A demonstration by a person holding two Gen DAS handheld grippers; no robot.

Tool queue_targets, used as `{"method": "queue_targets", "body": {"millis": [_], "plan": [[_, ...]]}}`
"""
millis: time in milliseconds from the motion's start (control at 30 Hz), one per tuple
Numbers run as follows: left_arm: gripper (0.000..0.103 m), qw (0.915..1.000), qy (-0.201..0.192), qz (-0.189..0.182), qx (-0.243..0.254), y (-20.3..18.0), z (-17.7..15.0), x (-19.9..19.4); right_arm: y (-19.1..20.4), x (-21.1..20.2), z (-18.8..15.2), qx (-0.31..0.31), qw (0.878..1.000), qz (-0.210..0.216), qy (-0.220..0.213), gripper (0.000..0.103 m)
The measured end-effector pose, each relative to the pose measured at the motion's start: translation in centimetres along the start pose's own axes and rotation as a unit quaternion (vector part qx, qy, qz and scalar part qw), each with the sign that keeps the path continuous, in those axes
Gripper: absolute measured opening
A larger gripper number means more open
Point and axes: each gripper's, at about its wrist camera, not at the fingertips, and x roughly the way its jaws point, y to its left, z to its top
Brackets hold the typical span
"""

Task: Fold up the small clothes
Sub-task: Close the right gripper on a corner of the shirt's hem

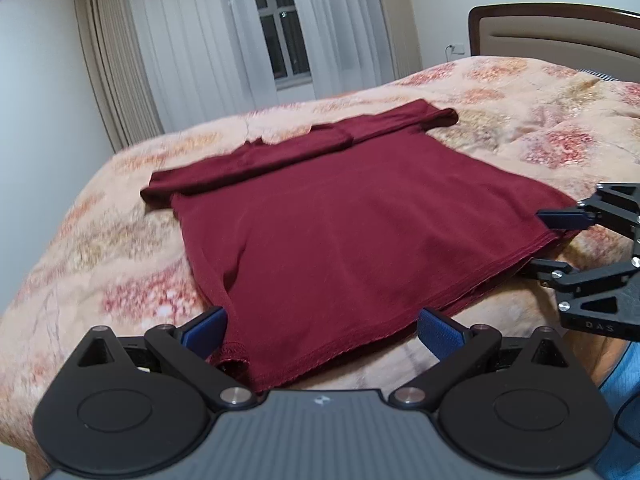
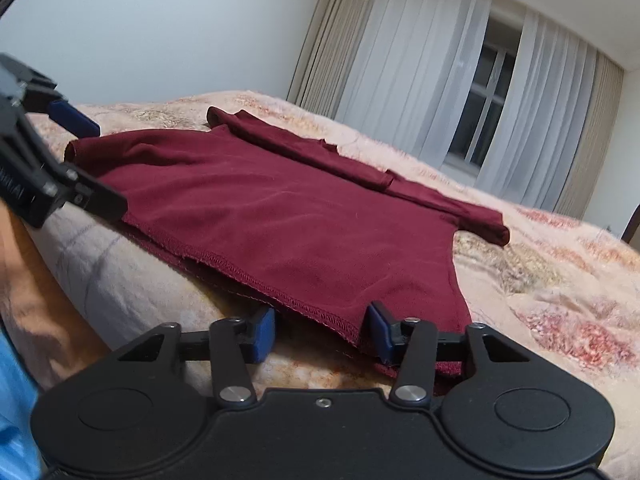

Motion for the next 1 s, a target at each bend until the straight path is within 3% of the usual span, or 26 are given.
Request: {"method": "queue_targets", "body": {"millis": [267, 367, 667, 833, 1000], "plan": [[0.103, 0.9988, -0.031, -0.019, 0.033, -1.9, 0.8, -1.6, -1.6, -0.1, 1.1, 0.047, 0.998, 0.018, 0.024, 0.027], [0.103, 0.9972, -0.044, -0.021, 0.057, -3.1, 0.8, -1.5, -2.3, -0.3, 1.2, 0.069, 0.997, 0.028, 0.025, 0.025], [0.103, 0.9963, 0.008, -0.011, 0.085, -4.5, 0.2, 2.2, -3.5, -0.5, 2.2, 0.110, 0.993, 0.043, 0.017, 0.021], [0.103, 0.9934, -0.003, -0.009, 0.114, -5.5, -0.1, 2.2, -4.2, -0.6, 3.1, 0.126, 0.991, 0.046, 0.004, 0.016], [0.103, 0.9943, 0.007, 0.003, 0.107, -5.9, 0.6, 2.7, -4.4, -0.7, 3.6, 0.130, 0.990, 0.045, -0.004, 0.014]]}}
